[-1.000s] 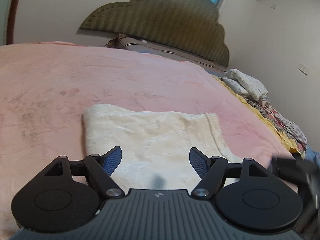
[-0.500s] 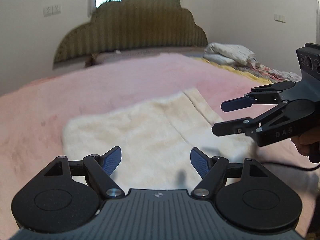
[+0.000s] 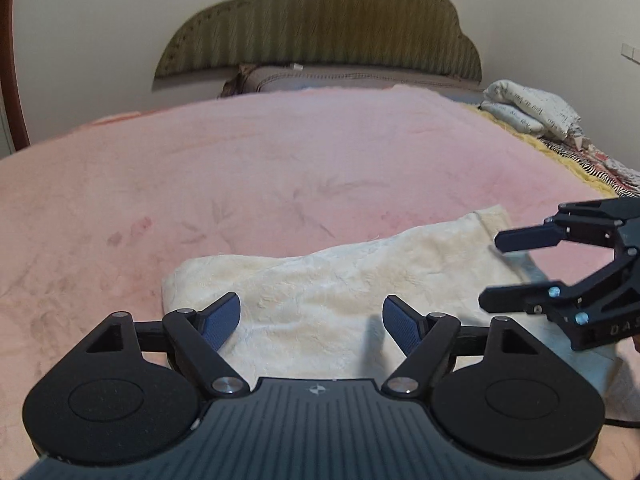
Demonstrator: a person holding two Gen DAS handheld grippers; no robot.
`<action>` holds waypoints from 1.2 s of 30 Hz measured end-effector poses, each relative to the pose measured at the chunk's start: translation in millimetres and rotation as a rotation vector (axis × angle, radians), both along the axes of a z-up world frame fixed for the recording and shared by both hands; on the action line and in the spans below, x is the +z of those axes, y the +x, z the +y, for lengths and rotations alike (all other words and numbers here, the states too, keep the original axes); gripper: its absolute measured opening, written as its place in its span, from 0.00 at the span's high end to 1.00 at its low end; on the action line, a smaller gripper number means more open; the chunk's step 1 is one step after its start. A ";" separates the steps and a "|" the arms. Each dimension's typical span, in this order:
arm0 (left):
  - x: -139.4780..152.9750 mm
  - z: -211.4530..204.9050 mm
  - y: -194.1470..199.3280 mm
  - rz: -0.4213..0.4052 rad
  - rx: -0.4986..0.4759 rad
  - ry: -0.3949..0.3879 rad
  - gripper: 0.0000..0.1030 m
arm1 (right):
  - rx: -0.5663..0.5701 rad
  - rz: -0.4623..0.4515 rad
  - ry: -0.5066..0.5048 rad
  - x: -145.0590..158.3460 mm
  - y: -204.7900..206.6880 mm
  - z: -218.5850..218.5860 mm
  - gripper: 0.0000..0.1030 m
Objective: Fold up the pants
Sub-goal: 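Grasp the pants end with the left tool while the right tool grasps beside it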
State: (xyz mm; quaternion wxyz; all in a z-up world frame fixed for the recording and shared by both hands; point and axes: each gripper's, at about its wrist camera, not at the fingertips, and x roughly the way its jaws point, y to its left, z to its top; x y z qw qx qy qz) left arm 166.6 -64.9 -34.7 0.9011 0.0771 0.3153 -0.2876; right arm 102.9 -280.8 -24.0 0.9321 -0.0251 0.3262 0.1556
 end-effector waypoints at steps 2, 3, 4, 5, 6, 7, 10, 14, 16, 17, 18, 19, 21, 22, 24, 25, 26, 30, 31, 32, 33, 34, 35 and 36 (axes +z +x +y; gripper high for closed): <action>0.8 4.5 -12.2 0.025 -0.039 -0.033 0.20 | 0.032 -0.016 0.012 3.9 -15.8 1.6 0.35; -2.9 3.6 -15.1 0.050 -0.062 -0.031 0.19 | 0.046 -0.010 -0.002 2.6 -21.9 4.4 0.35; -10.0 -2.8 -17.5 0.068 -0.090 -0.002 0.18 | 0.055 0.007 -0.033 -2.1 -26.3 8.2 0.35; -15.5 -7.8 -20.7 0.048 -0.102 0.040 0.20 | 0.062 0.025 -0.084 -10.5 -29.9 12.8 0.35; -19.0 -13.3 -24.8 0.014 -0.110 0.083 0.20 | 0.066 0.017 -0.110 -16.8 -33.4 14.5 0.35; -17.8 -13.3 -29.0 -0.004 -0.108 0.089 0.21 | 0.059 0.001 -0.092 -17.5 -36.4 12.5 0.35; -5.3 6.2 -31.2 0.041 -0.101 -0.030 0.18 | 0.022 -0.005 0.011 -7.4 -46.1 -2.2 0.34; 2.4 46.4 -34.3 0.083 -0.008 -0.149 0.16 | -0.074 -0.002 0.135 -5.7 -60.9 -37.4 0.34; -0.4 65.9 -31.0 0.118 0.061 -0.155 0.14 | -0.124 0.042 0.193 -13.5 -61.5 -56.3 0.34; -3.3 76.5 -26.9 0.151 0.081 -0.172 0.14 | -0.146 0.067 0.222 -18.1 -60.9 -64.6 0.34; -7.4 86.8 -21.7 0.197 0.095 -0.198 0.14 | -0.152 0.088 0.252 -22.6 -60.2 -71.2 0.34; -11.9 95.8 -16.2 0.249 0.109 -0.229 0.14 | -0.146 0.100 0.289 -26.4 -60.4 -75.8 0.34; -22.0 112.9 -4.3 0.371 0.117 -0.321 0.14 | -0.126 0.119 0.363 -32.6 -58.6 -82.8 0.34; -25.8 119.4 -0.9 0.397 0.107 -0.365 0.10 | -0.105 0.130 0.402 -35.8 -55.9 -85.9 0.33; -27.9 123.2 4.9 0.438 0.070 -0.420 0.04 | -0.069 0.142 0.456 -40.7 -50.1 -87.6 0.33; -30.2 123.8 9.7 0.474 0.038 -0.458 0.03 | -0.061 0.147 0.473 -42.1 -46.7 -88.1 0.33; -33.6 123.1 14.6 0.516 0.008 -0.498 0.03 | -0.050 0.152 0.496 -43.4 -43.3 -90.5 0.32; -43.6 111.6 24.8 0.573 -0.043 -0.581 0.02 | -0.006 0.185 0.624 -52.1 -23.9 -104.8 0.32; -43.3 107.9 25.8 0.568 -0.046 -0.579 0.02 | 0.002 0.188 0.660 -55.3 -19.0 -107.9 0.32; -43.6 104.5 26.2 0.565 -0.042 -0.580 0.02 | 0.005 0.192 0.694 -58.4 -13.5 -111.1 0.33; -43.4 101.3 26.2 0.561 -0.034 -0.584 0.02 | 0.008 0.193 0.714 -60.3 -8.5 -112.5 0.33; -43.4 97.9 26.0 0.554 -0.027 -0.585 0.02 | 0.012 0.190 0.718 -60.4 -4.2 -113.1 0.33; -43.2 93.9 25.1 0.543 -0.020 -0.581 0.02 | 0.017 0.190 0.711 -60.1 0.0 -110.7 0.33; -42.4 89.9 22.9 0.526 -0.016 -0.573 0.02 | 0.023 0.189 0.698 -59.4 2.8 -107.1 0.33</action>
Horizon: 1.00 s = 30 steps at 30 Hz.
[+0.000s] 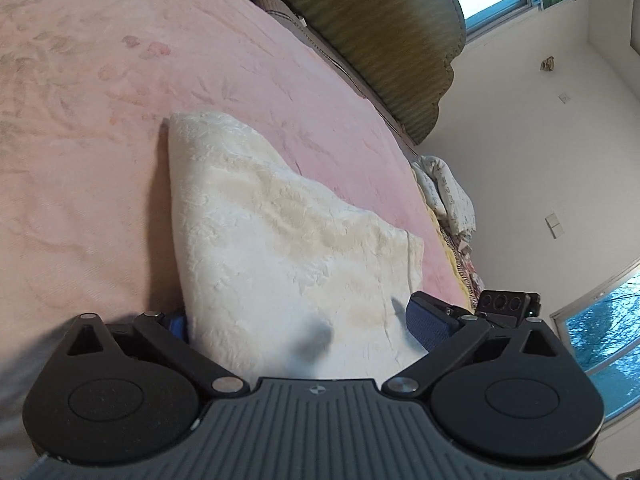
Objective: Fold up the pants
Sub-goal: 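Grasp the pants end with the left tool while the right tool grasps beside it, then lift the held end and fold it over the pants with both tools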
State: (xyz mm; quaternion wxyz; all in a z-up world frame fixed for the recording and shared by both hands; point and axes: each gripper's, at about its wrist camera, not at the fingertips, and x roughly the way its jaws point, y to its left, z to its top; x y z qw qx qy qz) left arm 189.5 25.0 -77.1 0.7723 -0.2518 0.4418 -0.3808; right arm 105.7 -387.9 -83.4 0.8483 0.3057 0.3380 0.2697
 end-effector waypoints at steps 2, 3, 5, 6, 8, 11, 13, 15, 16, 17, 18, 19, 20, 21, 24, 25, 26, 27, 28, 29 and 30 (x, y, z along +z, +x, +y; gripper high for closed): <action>1.4 -8.5 -5.5 -0.054 0.006 0.046 0.04 | 0.016 -0.012 -0.027 1.1 2.1 9.3 0.35; 3.6 -13.6 -9.9 -0.086 -0.002 0.081 0.04 | 0.022 -0.020 -0.047 2.2 0.3 13.7 0.36; 8.7 -22.8 -19.4 -0.152 -0.011 0.177 0.15 | 0.017 -0.016 -0.102 6.7 -4.4 20.4 0.56; 11.5 -27.0 -24.6 -0.184 0.003 0.242 0.22 | 0.012 -0.012 -0.118 8.1 -8.1 22.3 0.58; 16.2 -34.4 -33.7 -0.249 0.034 0.366 0.50 | -0.001 -0.020 -0.128 9.8 -16.0 24.4 0.64; 19.9 -32.7 -40.4 -0.276 0.081 0.378 0.68 | -0.029 -0.040 -0.155 16.3 -24.2 30.5 0.70; 25.6 -29.9 -46.7 -0.311 0.108 0.378 0.78 | -0.039 -0.072 -0.197 25.9 -29.3 38.3 0.74; 33.6 -27.6 -53.5 -0.362 0.123 0.373 0.79 | -0.043 -0.110 -0.229 37.1 -34.3 45.9 0.76; 39.6 -27.3 -56.9 -0.393 0.128 0.375 0.80 | -0.042 -0.131 -0.240 42.9 -36.5 48.5 0.77; 44.4 -27.8 -58.8 -0.418 0.133 0.379 0.80 | -0.039 -0.158 -0.247 50.0 -39.2 51.1 0.78; 50.3 -31.2 -59.8 -0.443 0.140 0.393 0.80 | -0.034 -0.179 -0.252 56.4 -40.0 53.8 0.78; 55.1 -32.0 -60.2 -0.466 0.151 0.413 0.80 | -0.025 -0.203 -0.261 63.4 -40.3 56.8 0.78; 59.6 -31.7 -60.0 -0.486 0.165 0.431 0.80 | -0.017 -0.218 -0.267 68.2 -39.3 59.6 0.78; 65.5 -31.4 -58.8 -0.507 0.181 0.451 0.80 | -0.010 -0.233 -0.267 71.7 -37.8 61.6 0.78; 79.7 -29.5 -53.5 -0.548 0.224 0.512 0.80 | 0.013 -0.255 -0.249 77.1 -25.8 72.2 0.78; 84.2 -28.3 -51.4 -0.557 0.239 0.530 0.80 | 0.020 -0.259 -0.247 79.5 -18.3 78.1 0.78; 88.0 -27.8 -48.9 -0.566 0.254 0.549 0.80 | 0.024 -0.262 -0.244 80.7 -12.4 82.8 0.78; 90.6 -27.0 -46.6 -0.576 0.266 0.566 0.80 | 0.027 -0.266 -0.239 81.7 -6.6 86.7 0.78; 94.8 -27.0 -44.0 -0.589 0.280 0.587 0.80 | 0.031 -0.273 -0.233 83.5 0.0 90.6 0.78; 97.3 -26.5 -40.9 -0.598 0.293 0.603 0.80 | 0.035 -0.281 -0.232 85.0 6.2 93.8 0.78; 99.2 -25.6 -37.1 -0.604 0.306 0.618 0.80 | 0.039 -0.289 -0.234 86.9 12.4 97.9 0.78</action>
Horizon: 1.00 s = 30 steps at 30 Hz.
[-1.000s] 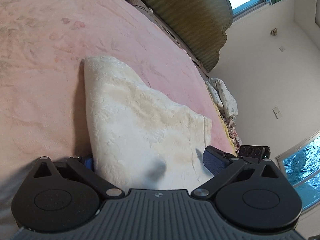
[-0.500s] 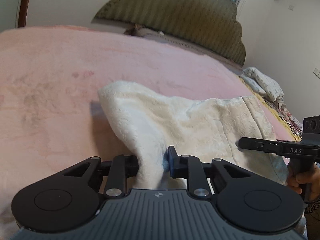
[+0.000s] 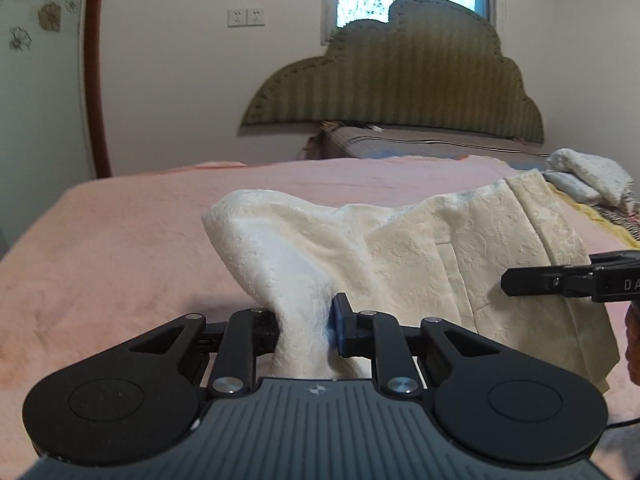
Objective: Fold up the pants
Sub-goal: 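Lift the held end and fold it over the pants with both tools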
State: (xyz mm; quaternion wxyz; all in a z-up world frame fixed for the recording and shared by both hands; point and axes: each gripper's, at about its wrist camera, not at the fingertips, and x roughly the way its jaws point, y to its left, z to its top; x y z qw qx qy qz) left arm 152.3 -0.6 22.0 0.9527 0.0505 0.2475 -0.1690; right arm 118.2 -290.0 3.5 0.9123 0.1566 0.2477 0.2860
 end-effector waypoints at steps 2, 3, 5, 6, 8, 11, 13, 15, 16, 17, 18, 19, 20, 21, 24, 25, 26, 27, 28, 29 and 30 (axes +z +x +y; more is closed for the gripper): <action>2.0 2.4 10.8 -0.008 0.025 0.013 0.80 | 0.011 -0.014 -0.010 3.8 15.0 9.2 0.78; 2.7 3.0 14.9 -0.010 0.036 0.018 0.80 | 0.013 -0.019 -0.018 5.0 21.5 12.9 0.78; 4.2 3.6 24.2 -0.015 0.058 0.032 0.80 | 0.019 -0.025 -0.036 6.1 35.3 21.1 0.78; 3.9 3.3 28.0 -0.019 0.065 0.038 0.80 | 0.020 -0.027 -0.048 6.3 41.1 24.9 0.78; 1.9 2.3 35.6 -0.025 0.077 0.055 0.80 | 0.023 -0.033 -0.074 7.1 51.9 34.5 0.78; -2.6 3.8 48.2 -0.021 0.092 0.065 0.79 | 0.022 -0.041 -0.106 5.6 66.6 45.6 0.78; -7.4 8.4 60.1 -0.006 0.101 0.064 0.78 | 0.017 -0.042 -0.117 2.9 75.8 49.2 0.78; -11.9 12.2 69.5 0.005 0.107 0.065 0.77 | 0.010 -0.032 -0.119 -0.9 85.2 51.5 0.78; -14.4 13.3 73.7 0.010 0.108 0.070 0.77 | 0.005 -0.027 -0.120 -2.9 90.0 52.1 0.78; -17.4 14.7 77.3 0.016 0.110 0.074 0.77 | 0.000 -0.021 -0.121 -5.3 93.9 52.0 0.78; -19.3 15.0 79.9 0.022 0.111 0.077 0.77 | -0.004 -0.012 -0.120 -8.0 97.7 51.5 0.78; -22.7 15.4 82.8 0.031 0.112 0.081 0.77 | -0.010 -0.002 -0.120 -10.3 102.9 53.3 0.78; -25.2 15.8 85.5 0.038 0.115 0.084 0.77 | -0.015 0.006 -0.120 -13.3 106.0 53.4 0.78; -27.6 17.0 86.6 0.043 0.118 0.084 0.77 | -0.019 0.015 -0.120 -16.2 108.3 53.0 0.78; -33.0 20.1 87.6 0.050 0.124 0.092 0.76 | -0.033 0.044 -0.105 -25.3 113.2 49.4 0.78; -34.6 20.0 88.1 0.052 0.126 0.097 0.75 | -0.039 0.055 -0.100 -28.0 114.4 47.3 0.78; -36.1 20.5 88.1 0.054 0.129 0.104 0.73 | -0.045 0.063 -0.100 -30.5 114.9 45.7 0.78; -37.6 20.9 88.5 0.058 0.131 0.111 0.72 | -0.051 0.076 -0.103 -33.3 116.3 45.2 0.76; -39.4 21.4 89.5 0.063 0.133 0.117 0.68 | -0.058 0.089 -0.112 -36.2 117.3 44.5 0.71; -41.2 22.8 89.2 0.067 0.137 0.117 0.64 | -0.071 0.098 -0.133 -39.2 117.9 44.4 0.65; -43.4 24.5 89.6 0.072 0.142 0.118 0.62 | -0.084 0.108 -0.158 -42.7 118.4 44.8 0.60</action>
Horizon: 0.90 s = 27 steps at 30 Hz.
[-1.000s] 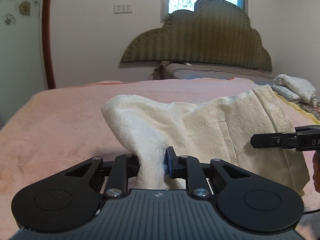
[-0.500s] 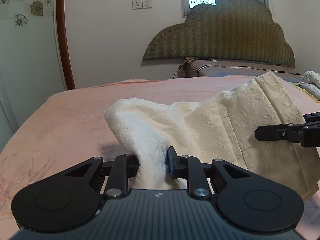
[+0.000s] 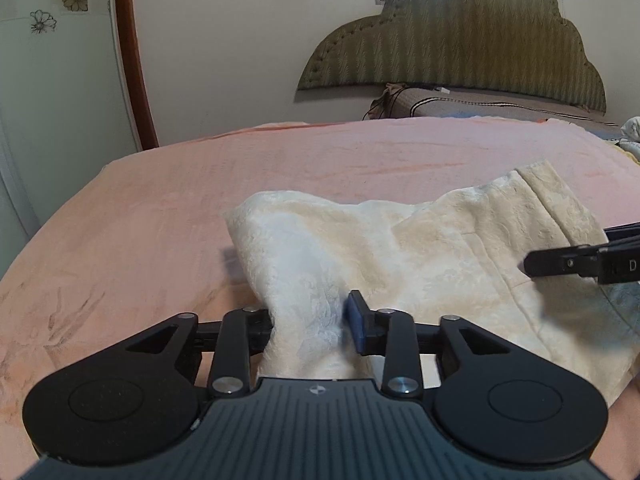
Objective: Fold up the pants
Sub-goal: 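Lift the held end and fold it over the pants with both tools, then open both tools, release the fold and pull back from the pants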
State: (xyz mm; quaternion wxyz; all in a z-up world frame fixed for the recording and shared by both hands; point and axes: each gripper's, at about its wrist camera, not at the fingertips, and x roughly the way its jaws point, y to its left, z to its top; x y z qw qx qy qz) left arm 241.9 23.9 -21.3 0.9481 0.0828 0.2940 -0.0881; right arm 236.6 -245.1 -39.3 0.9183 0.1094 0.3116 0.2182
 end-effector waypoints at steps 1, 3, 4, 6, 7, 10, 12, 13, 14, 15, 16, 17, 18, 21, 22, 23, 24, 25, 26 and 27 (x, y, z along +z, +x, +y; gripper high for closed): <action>-2.6 2.3 -0.6 0.007 0.004 0.001 0.58 | -0.010 0.015 -0.026 -3.1 1.0 -0.3 0.49; -5.2 8.2 -1.8 0.005 0.029 0.016 0.49 | -0.031 0.033 -0.079 -6.6 -0.9 -1.1 0.39; -5.6 12.6 -2.8 0.002 0.040 0.015 0.46 | -0.040 0.034 -0.104 -5.1 -1.7 -0.5 0.35; -4.0 22.8 -5.0 -0.008 0.071 0.005 0.44 | -0.069 0.020 -0.138 -1.4 -10.7 -5.2 0.31; -1.6 29.3 -7.9 -0.020 0.093 -0.002 0.44 | -0.100 0.012 -0.158 2.2 -16.4 -7.9 0.31; 7.2 44.6 -19.0 -0.052 0.158 -0.038 0.45 | -0.199 -0.032 -0.233 15.8 -33.3 -9.8 0.29; 14.9 51.4 -26.0 -0.071 0.178 -0.082 0.45 | -0.200 -0.068 -0.278 24.3 -44.4 -1.1 0.25; 18.5 53.0 -31.8 -0.082 0.174 -0.109 0.45 | -0.172 -0.083 -0.279 27.1 -49.6 3.9 0.20; 21.4 52.6 -36.9 -0.093 0.164 -0.126 0.45 | -0.114 -0.103 -0.267 29.0 -55.2 10.8 0.19; 22.5 51.4 -41.7 -0.099 0.152 -0.131 0.44 | -0.052 -0.120 -0.256 29.9 -61.0 17.8 0.19; 22.1 47.0 -45.2 -0.097 0.133 -0.119 0.42 | 0.009 -0.139 -0.251 30.0 -65.7 26.1 0.19; 19.3 41.8 -45.2 -0.079 0.109 -0.088 0.39 | 0.051 -0.162 -0.260 29.1 -71.1 33.2 0.18; 14.0 36.8 -44.0 -0.053 0.085 -0.048 0.38 | 0.083 -0.181 -0.283 26.5 -75.1 39.9 0.18; -11.7 24.3 -37.2 -0.017 0.041 0.053 0.34 | 0.087 -0.085 -0.382 4.3 -66.7 49.1 0.02; -12.2 26.0 -39.2 -0.036 0.056 0.047 0.31 | 0.066 -0.075 -0.336 -0.4 -65.2 41.0 0.00; -8.8 27.5 -41.9 -0.043 0.069 0.037 0.31 | 0.044 -0.049 -0.284 -1.3 -64.2 32.1 0.00; -4.9 29.4 -45.5 -0.053 0.081 0.023 0.32 | 0.009 -0.027 -0.259 1.5 -65.6 25.4 0.00; -1.9 31.2 -49.6 -0.066 0.094 0.012 0.32 | -0.039 -0.025 -0.270 5.3 -70.9 22.3 0.00; -0.4 32.1 -54.7 -0.077 0.101 0.008 0.31 | -0.086 -0.025 -0.292 9.0 -76.5 22.0 0.00; -0.7 32.1 -59.7 -0.082 0.101 0.012 0.31 | -0.120 -0.036 -0.305 12.4 -83.1 21.7 0.00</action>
